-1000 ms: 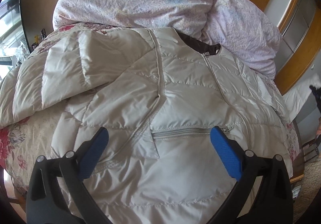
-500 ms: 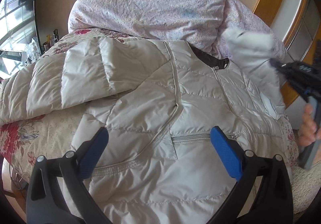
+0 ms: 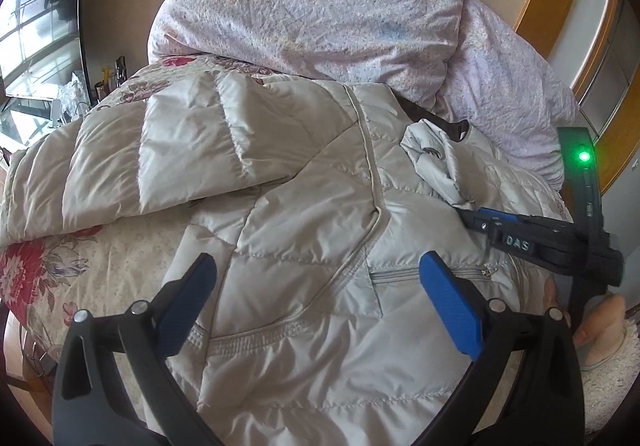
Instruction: Fold large clothes
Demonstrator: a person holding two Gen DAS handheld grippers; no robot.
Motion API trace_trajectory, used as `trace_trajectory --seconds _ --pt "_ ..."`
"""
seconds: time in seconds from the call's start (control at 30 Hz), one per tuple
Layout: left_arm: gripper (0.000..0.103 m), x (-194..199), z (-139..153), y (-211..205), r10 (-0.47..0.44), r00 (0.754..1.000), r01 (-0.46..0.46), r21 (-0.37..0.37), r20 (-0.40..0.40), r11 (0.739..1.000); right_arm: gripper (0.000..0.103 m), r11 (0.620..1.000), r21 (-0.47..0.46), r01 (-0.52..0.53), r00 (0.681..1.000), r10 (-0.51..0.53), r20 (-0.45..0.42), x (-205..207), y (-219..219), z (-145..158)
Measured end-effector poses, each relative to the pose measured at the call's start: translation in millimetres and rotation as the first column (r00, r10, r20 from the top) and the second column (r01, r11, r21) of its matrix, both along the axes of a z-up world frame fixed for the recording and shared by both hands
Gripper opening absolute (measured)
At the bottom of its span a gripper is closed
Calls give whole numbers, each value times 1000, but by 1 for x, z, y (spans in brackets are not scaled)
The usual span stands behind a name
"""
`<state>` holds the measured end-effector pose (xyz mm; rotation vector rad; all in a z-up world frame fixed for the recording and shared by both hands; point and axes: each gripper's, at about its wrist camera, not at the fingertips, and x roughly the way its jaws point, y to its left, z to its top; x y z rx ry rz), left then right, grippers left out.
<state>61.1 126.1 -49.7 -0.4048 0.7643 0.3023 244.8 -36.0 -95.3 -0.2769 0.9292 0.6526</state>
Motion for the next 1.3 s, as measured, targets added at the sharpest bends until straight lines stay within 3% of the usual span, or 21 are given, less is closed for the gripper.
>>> trace_trajectory --seconds 0.03,0.13,0.2,0.3,0.47,0.6,0.8,1.0,1.23,1.3 --pt "101 0 0 0 -2 1000 2 7 8 1000 69 1000 21 -13 1000 13 -7 -1 -1 4" --pt "101 -2 1 -1 -1 1000 0 38 24 999 65 997 73 -12 997 7 71 -8 -6 21" --pt "101 -4 2 -1 -3 1000 1 51 30 999 62 995 95 40 991 -51 120 -2 -8 30" --pt "101 -4 4 0 -14 999 13 35 30 999 59 982 106 154 982 -164 92 25 -15 28" --pt "101 -2 -2 9 -1 1000 1 -13 -7 1000 61 963 8 269 963 -269 -8 63 -6 -12" --pt "101 -4 -6 19 26 999 -27 -42 -31 999 64 954 -88 286 955 -277 102 61 16 -30" --pt "101 -23 -14 60 149 987 -154 -89 -64 984 65 955 -66 290 950 -280 136 56 14 -34" --pt "100 -59 -31 126 322 942 -336 -239 -98 911 66 956 -44 289 948 -280 151 55 10 -35" --pt "89 -93 -54 186 491 866 -484 -412 -97 772 67 958 -18 286 947 -280 156 54 10 -36" --pt "86 -101 -55 196 529 846 -503 -440 -73 743 67 958 -10 286 946 -281 160 54 10 -37"
